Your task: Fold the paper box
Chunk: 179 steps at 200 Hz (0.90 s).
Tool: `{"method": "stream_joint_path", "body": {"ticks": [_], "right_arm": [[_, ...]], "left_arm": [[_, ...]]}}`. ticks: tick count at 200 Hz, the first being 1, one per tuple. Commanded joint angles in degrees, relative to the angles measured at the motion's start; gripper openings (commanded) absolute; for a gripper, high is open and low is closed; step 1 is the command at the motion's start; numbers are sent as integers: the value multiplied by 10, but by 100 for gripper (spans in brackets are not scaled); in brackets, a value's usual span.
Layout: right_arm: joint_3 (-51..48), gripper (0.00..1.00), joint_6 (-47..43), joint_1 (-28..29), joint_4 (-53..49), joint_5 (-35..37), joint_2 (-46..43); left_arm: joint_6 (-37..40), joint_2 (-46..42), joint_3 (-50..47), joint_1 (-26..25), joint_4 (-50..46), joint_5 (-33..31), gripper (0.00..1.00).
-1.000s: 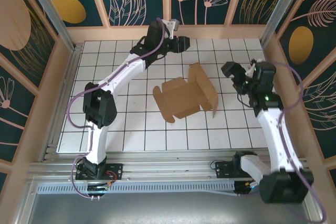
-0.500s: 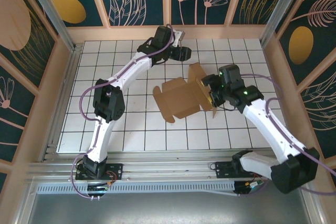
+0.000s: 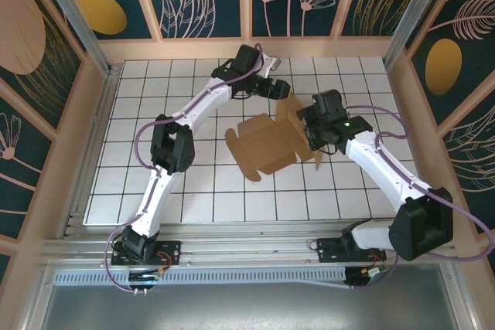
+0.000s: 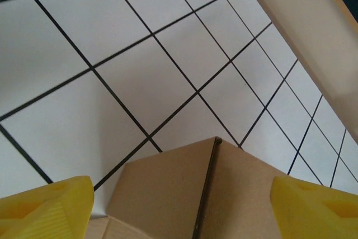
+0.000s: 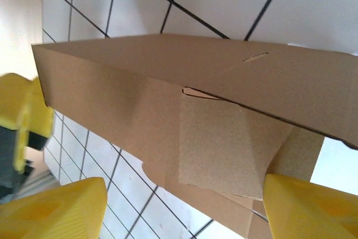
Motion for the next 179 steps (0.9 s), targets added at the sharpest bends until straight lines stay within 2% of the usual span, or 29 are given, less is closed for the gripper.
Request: {"method": "stream_joint_path", "body": {"ticks": [1, 20, 56, 115, 148, 179], "right_arm": [[-11, 73, -17, -3, 36, 46, 7], [-19, 71, -27, -7, 47, 51, 11], [-26, 69, -72, -20, 75, 52, 24], [10, 69, -215, -36, 141, 7, 86], [21, 66, -261, -38, 175, 7, 107], [33, 63, -287, -48, 159, -1, 127]], "left_arm": [[-27, 19, 2, 7, 51, 64, 83], [-64, 35, -3, 8, 97, 113, 80], [-68, 24, -29, 9, 85, 106, 70], [-80, -89, -184, 8, 134, 65, 71], [-119, -131, -260, 9, 176, 44, 72], [-147, -168, -317, 9, 210, 23, 72]]}}
